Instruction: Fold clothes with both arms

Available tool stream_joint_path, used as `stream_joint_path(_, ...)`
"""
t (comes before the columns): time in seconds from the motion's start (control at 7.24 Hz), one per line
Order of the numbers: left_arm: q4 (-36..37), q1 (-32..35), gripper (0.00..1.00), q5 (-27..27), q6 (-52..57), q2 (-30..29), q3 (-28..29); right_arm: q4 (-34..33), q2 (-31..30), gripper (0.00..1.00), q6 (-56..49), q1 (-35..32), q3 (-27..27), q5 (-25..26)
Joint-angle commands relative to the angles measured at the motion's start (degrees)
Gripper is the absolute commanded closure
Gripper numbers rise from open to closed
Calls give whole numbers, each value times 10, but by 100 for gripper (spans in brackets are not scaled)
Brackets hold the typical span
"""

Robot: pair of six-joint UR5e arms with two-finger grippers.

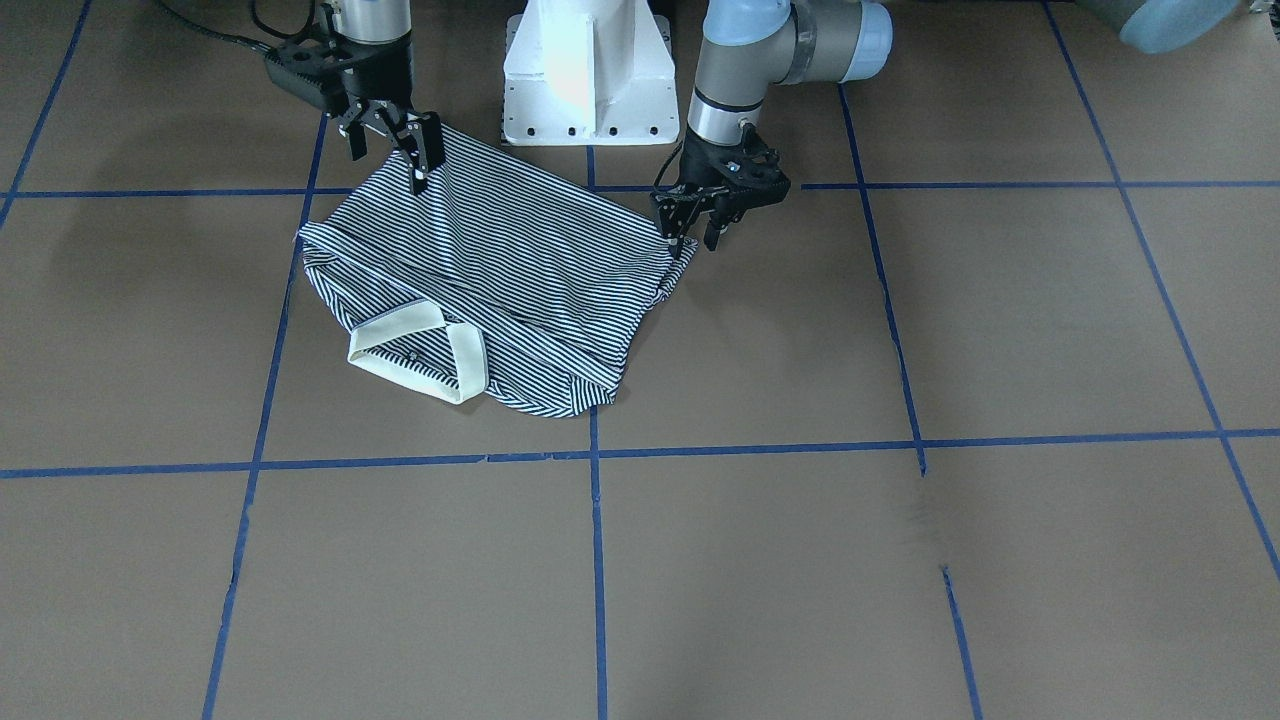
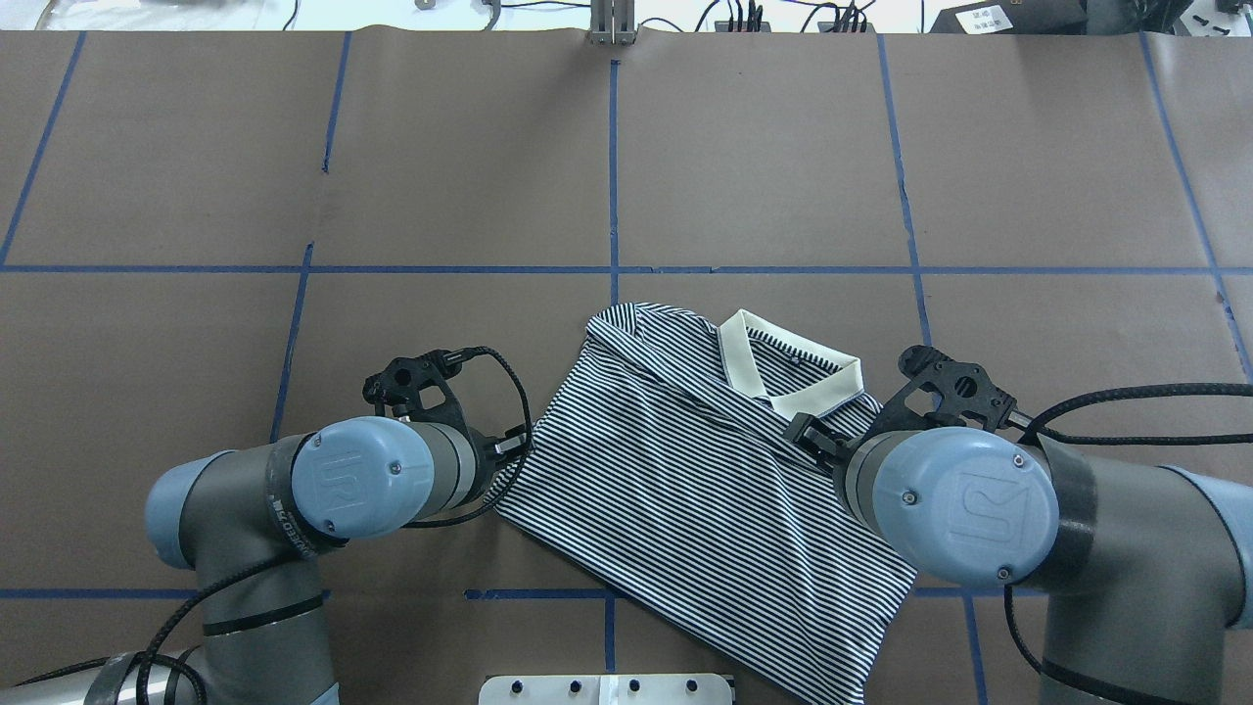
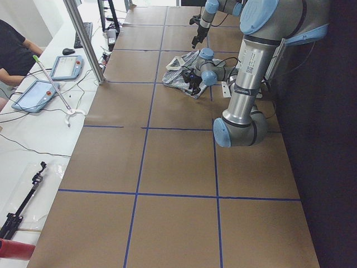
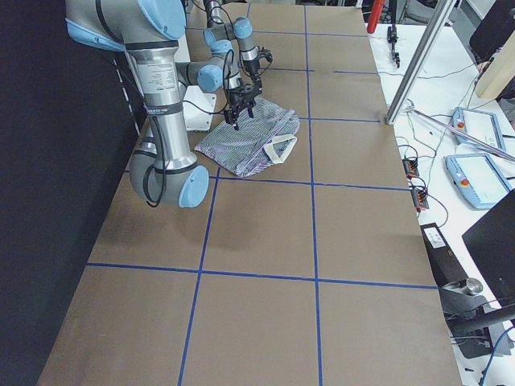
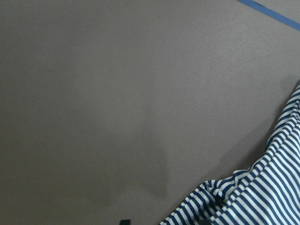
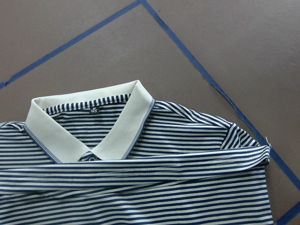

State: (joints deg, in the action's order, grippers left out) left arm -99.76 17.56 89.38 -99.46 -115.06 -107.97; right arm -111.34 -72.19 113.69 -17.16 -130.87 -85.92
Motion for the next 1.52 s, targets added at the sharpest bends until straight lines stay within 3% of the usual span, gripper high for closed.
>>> stream_joint_path(0.0,1,-17,41,-21,1,6,0,2,0,0,-8,-17,3,-1)
stream_joint_path(0.41,2,-28,41,-33,0,1,7,38,1,0,-29,-24,25,-2)
stream_joint_path(1.11,2,-29,43,-33,1,4,23,38,0,0,-29,-25,32,-1)
stream_joint_path(1.24,2,-29,47,-33,1,4,28,38,0,0,-29,-25,32,-1)
stream_joint_path(1.38,2,-29,60,-33,1,1,28,38,0,0,-29,-25,32,-2)
